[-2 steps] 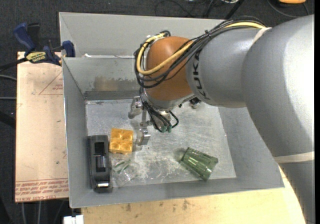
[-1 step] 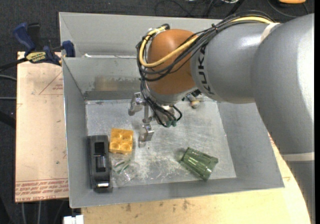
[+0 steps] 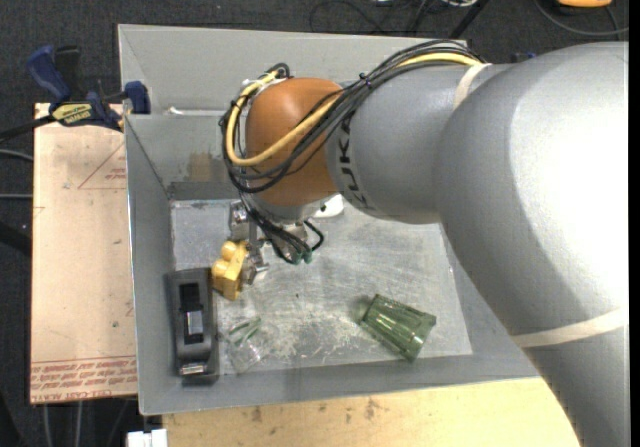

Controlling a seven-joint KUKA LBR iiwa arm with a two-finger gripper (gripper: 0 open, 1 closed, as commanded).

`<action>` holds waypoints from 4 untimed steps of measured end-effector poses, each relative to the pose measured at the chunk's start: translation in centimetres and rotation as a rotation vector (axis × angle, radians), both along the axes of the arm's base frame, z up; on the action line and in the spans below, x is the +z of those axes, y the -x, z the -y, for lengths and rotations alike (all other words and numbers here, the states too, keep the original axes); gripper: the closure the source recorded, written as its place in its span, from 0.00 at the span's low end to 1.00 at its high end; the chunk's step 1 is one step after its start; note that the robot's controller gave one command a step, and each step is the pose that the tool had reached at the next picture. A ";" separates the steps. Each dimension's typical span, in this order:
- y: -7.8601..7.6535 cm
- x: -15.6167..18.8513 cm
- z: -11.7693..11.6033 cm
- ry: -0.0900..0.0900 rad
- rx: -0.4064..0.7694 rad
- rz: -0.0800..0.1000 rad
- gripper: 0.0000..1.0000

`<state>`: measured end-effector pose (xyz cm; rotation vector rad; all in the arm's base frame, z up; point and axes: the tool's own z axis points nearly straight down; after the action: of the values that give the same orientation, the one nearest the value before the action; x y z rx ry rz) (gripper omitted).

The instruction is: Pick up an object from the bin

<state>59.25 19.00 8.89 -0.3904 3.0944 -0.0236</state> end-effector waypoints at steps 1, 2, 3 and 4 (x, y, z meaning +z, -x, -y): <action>0.0 0.0 0.0 0.000 -0.001 0.000 1.00; 0.1 0.1 0.3 -0.009 -0.001 0.001 1.00; 0.1 0.1 0.3 -0.009 -0.001 0.000 1.00; 0.1 0.1 0.3 -0.009 -0.001 0.000 1.00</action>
Offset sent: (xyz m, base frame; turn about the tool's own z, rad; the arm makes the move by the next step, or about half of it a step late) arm 0.0172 0.0118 0.2662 -0.0540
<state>59.12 18.68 9.00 -0.3887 3.0931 -0.0096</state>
